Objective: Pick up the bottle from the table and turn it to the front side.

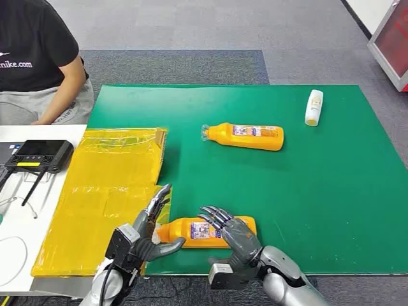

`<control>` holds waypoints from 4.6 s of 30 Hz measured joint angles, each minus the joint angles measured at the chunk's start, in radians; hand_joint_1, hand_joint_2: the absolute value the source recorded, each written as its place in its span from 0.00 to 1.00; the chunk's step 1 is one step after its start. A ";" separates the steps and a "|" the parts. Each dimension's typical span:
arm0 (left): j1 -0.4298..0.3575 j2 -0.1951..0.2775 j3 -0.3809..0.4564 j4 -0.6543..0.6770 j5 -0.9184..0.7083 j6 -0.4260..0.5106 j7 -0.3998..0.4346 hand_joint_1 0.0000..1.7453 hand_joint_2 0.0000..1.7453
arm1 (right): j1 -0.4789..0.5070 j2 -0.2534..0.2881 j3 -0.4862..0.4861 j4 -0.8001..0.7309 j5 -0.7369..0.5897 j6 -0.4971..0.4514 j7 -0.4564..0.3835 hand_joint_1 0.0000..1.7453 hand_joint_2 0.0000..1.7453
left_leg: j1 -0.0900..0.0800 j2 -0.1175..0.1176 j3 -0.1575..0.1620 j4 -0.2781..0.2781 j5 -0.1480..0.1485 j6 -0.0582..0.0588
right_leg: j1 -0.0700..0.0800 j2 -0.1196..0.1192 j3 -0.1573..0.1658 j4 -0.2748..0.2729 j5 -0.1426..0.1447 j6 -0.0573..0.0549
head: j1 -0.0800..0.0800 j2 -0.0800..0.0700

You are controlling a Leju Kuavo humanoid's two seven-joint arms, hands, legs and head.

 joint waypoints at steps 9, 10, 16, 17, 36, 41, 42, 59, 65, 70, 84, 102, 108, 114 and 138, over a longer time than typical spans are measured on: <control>0.001 0.000 0.000 0.002 0.000 -0.005 -0.003 0.00 1.00 | -0.042 -0.021 0.034 0.007 0.025 0.001 0.031 0.00 1.00 | 0.000 0.000 0.000 0.000 0.001 0.000 | 0.000 0.000 0.000 0.000 0.000 0.000 | 0.000 0.000; 0.001 0.000 0.000 0.002 0.000 -0.005 -0.003 0.00 1.00 | -0.047 -0.023 0.038 0.007 0.026 0.002 0.037 0.00 1.00 | 0.000 0.000 0.000 0.000 0.001 0.000 | 0.000 0.000 0.000 0.000 0.000 0.000 | 0.000 0.000; 0.003 0.000 0.000 0.002 0.000 -0.004 -0.003 0.00 1.00 | -0.076 -0.028 0.056 0.006 0.028 0.024 0.103 0.00 1.00 | 0.000 0.000 0.000 0.000 0.001 0.000 | 0.000 0.000 0.000 0.000 0.001 0.000 | 0.000 0.000; 0.004 0.000 0.000 0.002 0.000 -0.003 -0.003 0.00 1.00 | -0.080 -0.028 0.058 0.006 0.029 0.025 0.117 0.00 1.00 | 0.000 0.000 0.000 0.000 0.001 0.000 | 0.000 0.000 0.000 0.000 0.000 0.000 | 0.000 0.000; 0.053 0.008 0.013 -0.034 -0.020 0.038 0.030 0.00 1.00 | -0.128 -0.019 0.085 -0.009 0.117 0.119 0.392 0.00 1.00 | 0.000 0.000 0.000 0.000 0.001 0.000 | 0.000 0.000 0.001 0.000 0.001 0.000 | 0.000 0.000; 0.064 0.010 0.025 -0.043 -0.024 0.053 0.032 0.00 1.00 | -0.169 -0.020 0.098 0.019 0.118 0.155 0.441 0.01 1.00 | 0.000 0.000 0.001 0.000 0.001 0.000 | 0.000 0.000 0.001 0.000 0.001 0.000 | 0.000 0.000; 0.068 0.012 0.026 -0.044 -0.025 0.056 0.031 0.00 1.00 | -0.174 -0.020 0.100 0.025 0.119 0.155 0.444 0.12 1.00 | 0.000 0.000 0.001 0.000 0.001 0.000 | 0.000 0.000 0.001 0.000 0.001 0.000 | 0.000 0.000; 0.090 0.021 0.052 -0.070 -0.028 0.065 0.027 0.00 1.00 | -0.183 -0.020 0.115 0.085 0.204 0.041 0.447 1.00 1.00 | 0.000 0.000 0.001 0.000 0.002 0.000 | 0.000 0.000 0.002 0.000 0.002 0.001 | 0.000 0.000; 0.090 0.021 0.060 -0.077 -0.029 0.065 0.027 0.00 1.00 | -0.183 -0.019 0.109 0.088 0.206 0.039 0.439 1.00 1.00 | 0.000 0.000 0.001 0.000 0.002 0.000 | 0.000 0.000 0.002 0.000 0.001 0.001 | 0.000 0.000; 0.089 0.019 0.068 -0.078 -0.025 0.065 0.019 0.00 1.00 | -0.150 -0.003 0.070 0.086 0.140 -0.025 0.364 1.00 1.00 | 0.000 -0.001 0.001 0.000 0.002 0.000 | 0.000 0.000 0.002 0.000 0.001 0.001 | 0.000 0.000; 0.092 -0.005 0.066 -0.159 0.057 0.068 -0.150 0.00 1.00 | 0.098 0.168 -0.203 -0.073 -0.259 -0.191 0.093 1.00 1.00 | 0.001 0.000 -0.004 0.000 0.001 -0.001 | 0.001 -0.001 -0.004 0.000 0.000 -0.001 | 0.000 0.000; 0.078 -0.056 0.054 -0.183 0.349 0.008 -0.087 0.00 1.00 | 0.184 0.251 -0.227 -0.183 -0.327 -0.210 -0.036 0.99 1.00 | 0.000 0.000 -0.005 0.000 0.001 -0.001 | 0.000 -0.001 -0.005 0.000 -0.001 0.000 | 0.000 0.000; 0.029 -0.077 0.052 -0.167 0.363 -0.020 -0.075 0.00 1.00 | 0.183 0.258 -0.181 -0.211 -0.323 -0.214 -0.041 0.94 1.00 | 0.000 0.000 -0.005 0.000 0.001 -0.001 | 0.000 -0.001 -0.005 0.000 -0.001 0.000 | 0.000 0.000; -0.014 -0.087 0.038 -0.146 0.361 -0.042 -0.064 0.00 1.00 | 0.178 0.258 -0.157 -0.213 -0.323 -0.220 -0.041 0.93 1.00 | 0.000 0.000 -0.006 0.000 0.001 -0.001 | 0.000 -0.001 -0.005 0.000 -0.001 0.000 | 0.000 0.000; -0.108 -0.087 -0.053 -0.025 0.411 -0.155 0.020 0.00 1.00 | 0.117 0.263 -0.139 -0.201 -0.337 -0.256 -0.056 0.92 1.00 | 0.000 0.000 -0.006 0.000 0.001 -0.001 | 0.000 -0.001 -0.006 0.000 -0.001 0.000 | 0.000 0.000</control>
